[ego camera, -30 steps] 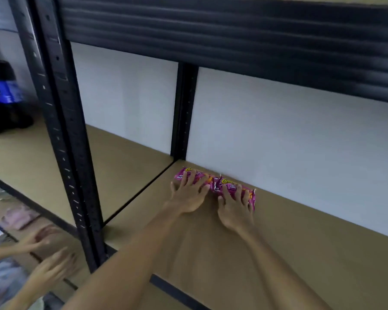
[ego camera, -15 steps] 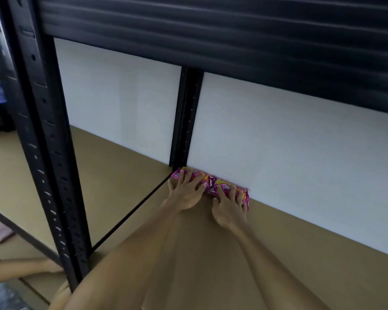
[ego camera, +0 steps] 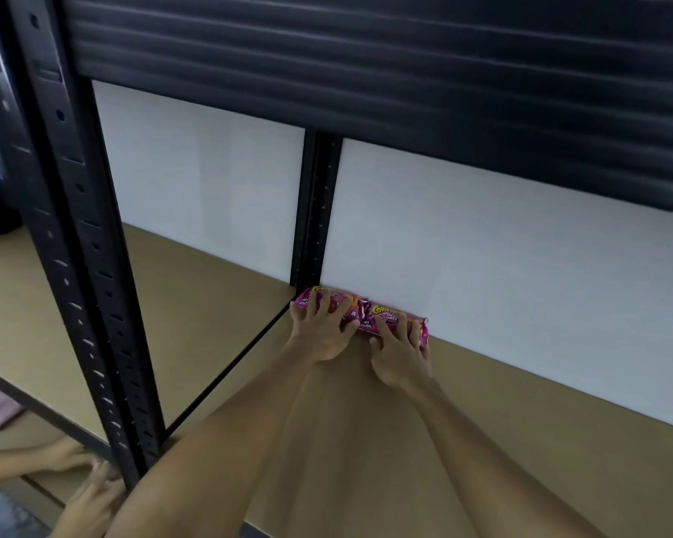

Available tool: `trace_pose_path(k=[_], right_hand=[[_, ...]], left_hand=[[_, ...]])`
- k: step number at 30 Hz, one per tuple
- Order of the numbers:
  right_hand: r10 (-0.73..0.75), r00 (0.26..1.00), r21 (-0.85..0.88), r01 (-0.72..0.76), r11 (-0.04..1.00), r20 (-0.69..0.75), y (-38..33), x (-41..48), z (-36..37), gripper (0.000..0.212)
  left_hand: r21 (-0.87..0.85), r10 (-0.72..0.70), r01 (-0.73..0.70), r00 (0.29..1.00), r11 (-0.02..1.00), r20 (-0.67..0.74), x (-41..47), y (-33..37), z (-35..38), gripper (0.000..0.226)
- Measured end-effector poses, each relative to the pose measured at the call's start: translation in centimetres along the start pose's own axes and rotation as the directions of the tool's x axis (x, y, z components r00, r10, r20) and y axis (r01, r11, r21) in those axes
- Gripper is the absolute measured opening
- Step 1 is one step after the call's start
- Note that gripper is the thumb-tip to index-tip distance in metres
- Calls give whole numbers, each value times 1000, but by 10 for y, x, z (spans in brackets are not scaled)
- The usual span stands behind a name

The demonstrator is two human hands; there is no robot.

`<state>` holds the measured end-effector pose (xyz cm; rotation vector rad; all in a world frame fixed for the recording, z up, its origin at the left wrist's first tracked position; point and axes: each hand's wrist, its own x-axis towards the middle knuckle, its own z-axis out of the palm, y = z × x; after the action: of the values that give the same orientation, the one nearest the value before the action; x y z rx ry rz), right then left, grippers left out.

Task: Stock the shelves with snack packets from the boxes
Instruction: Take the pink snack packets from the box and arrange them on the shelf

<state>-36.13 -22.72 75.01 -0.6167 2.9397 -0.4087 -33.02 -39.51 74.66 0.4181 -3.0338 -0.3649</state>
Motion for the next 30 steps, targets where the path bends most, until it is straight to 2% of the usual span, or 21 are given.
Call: trace_pose_path(k=[5, 16, 21, 24, 30], right_hand=[[3, 1000, 38, -4, 999, 20, -3, 2, -5, 58], [-103, 992, 160, 113, 981, -69, 3, -27, -25, 58], [-149, 983, 204, 169, 964, -112, 16, -64, -40, 57], [-198, 974, 255, 221, 941, -115, 28, -90, -48, 61], [-198, 968, 364, 241, 900, -152, 53, -200, -78, 53]], left_hand=[[46, 21, -19, 999, 999, -42, 1, -4, -1, 64], [-27, 65, -72, 980, 997, -188, -41, 14, -13, 60], [-45, 65, -76, 976, 996, -208, -93, 46, -33, 56], [-105, 2, -22, 982, 994, -190, -127, 65, -45, 53], [-220, -12, -22, 988, 975, -153, -234, 113, -72, 44]])
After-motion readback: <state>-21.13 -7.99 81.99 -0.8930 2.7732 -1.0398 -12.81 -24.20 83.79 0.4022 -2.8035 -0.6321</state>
